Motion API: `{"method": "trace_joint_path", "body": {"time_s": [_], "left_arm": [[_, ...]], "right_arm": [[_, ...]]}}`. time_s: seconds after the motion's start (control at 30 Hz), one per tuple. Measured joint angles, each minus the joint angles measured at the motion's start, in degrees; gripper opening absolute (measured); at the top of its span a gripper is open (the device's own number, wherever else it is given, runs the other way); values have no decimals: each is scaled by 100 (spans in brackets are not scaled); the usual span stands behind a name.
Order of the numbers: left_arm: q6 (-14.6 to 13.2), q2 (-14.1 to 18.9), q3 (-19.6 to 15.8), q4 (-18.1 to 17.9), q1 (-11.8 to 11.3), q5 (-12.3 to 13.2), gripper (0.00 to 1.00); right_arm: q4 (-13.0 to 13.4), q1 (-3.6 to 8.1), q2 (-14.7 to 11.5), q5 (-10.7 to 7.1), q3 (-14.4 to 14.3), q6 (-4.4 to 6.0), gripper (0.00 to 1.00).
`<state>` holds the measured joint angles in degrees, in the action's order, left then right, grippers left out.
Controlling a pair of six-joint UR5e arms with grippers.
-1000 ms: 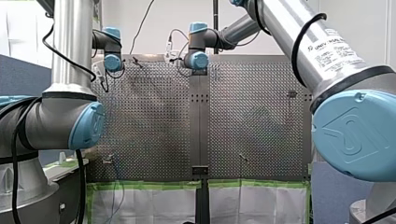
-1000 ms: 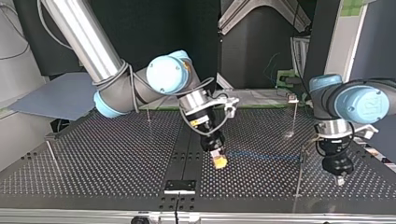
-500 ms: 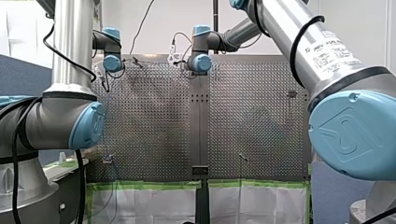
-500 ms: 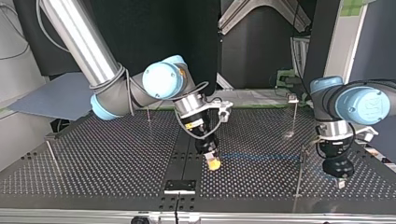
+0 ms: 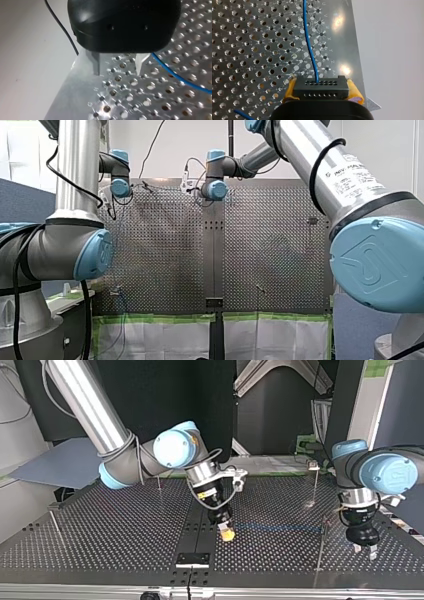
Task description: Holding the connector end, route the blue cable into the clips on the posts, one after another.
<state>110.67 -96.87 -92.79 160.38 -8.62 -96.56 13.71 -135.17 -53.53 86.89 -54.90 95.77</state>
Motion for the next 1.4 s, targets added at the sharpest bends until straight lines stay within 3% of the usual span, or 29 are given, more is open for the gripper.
{"method": "trace_joint_path", "body": {"time_s": [0.2, 0.5, 0.87, 1.13, 1.4], "left_arm": [[-34, -1, 0, 380, 104, -208, 100], [429, 7, -11, 945, 232, 91, 100], [706, 422, -486, 1531, 146, -9, 100], [1009, 921, -979, 1635, 240, 337, 100], [1332, 1386, -1096, 1601, 409, 796, 100]], "right_arm": [[1, 16, 7, 4, 0, -11, 0], [-6, 45, 5, 12, 0, -80, 0], [-60, 155, -10, -8, 40, -100, 0], [-125, 246, -17, -15, 49, -156, 0], [-148, 284, -16, -15, 46, -163, 0]]}}
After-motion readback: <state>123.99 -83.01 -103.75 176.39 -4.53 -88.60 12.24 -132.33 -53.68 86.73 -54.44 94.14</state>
